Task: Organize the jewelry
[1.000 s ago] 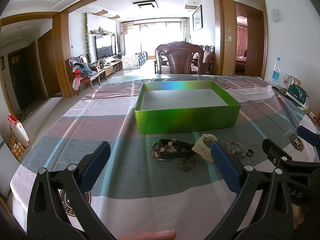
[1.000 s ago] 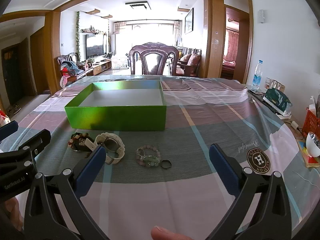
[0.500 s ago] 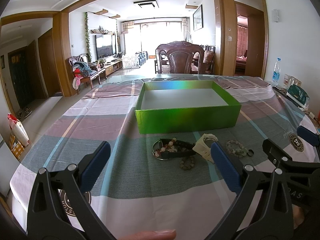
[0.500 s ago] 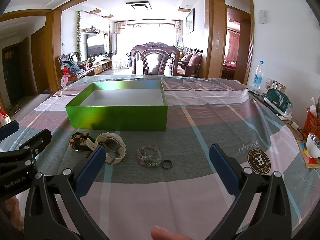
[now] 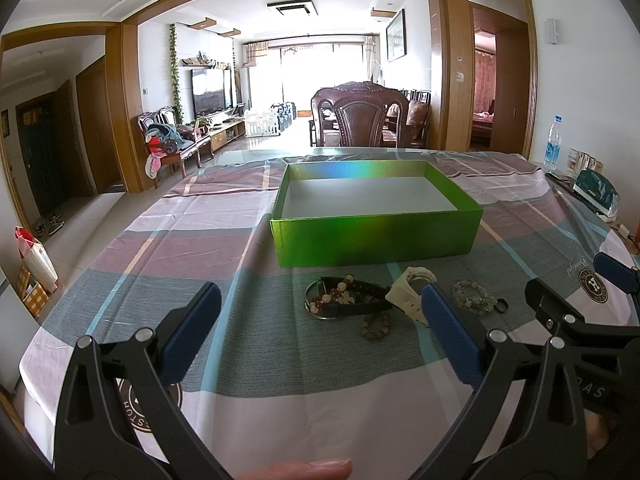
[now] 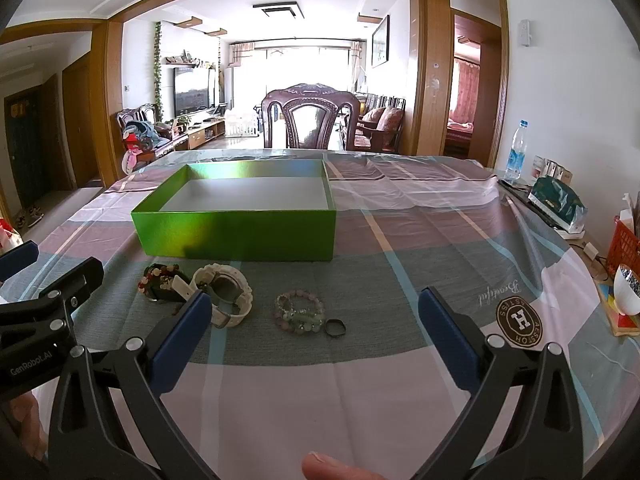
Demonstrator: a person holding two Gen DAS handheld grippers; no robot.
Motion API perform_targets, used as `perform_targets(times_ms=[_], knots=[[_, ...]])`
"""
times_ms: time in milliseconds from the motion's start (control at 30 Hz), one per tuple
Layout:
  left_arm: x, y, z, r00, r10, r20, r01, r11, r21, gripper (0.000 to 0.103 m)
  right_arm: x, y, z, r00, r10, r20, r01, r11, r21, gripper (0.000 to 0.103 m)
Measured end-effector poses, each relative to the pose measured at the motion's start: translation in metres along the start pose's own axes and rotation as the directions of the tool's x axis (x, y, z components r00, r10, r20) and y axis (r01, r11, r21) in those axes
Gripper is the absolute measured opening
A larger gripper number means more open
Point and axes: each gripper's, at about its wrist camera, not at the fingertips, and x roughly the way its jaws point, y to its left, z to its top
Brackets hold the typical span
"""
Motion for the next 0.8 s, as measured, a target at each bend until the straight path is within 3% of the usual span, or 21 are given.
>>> perform_targets(times_ms=[800], knots=[[0.002, 0.0, 0.0009, 1.0, -0.002, -0.005, 0.002, 1.0, -0.003, 0.099, -0.0003, -0.0009, 0.0002, 1.0, 0.002, -0.001, -0.002, 1.0, 0.0, 0.101]])
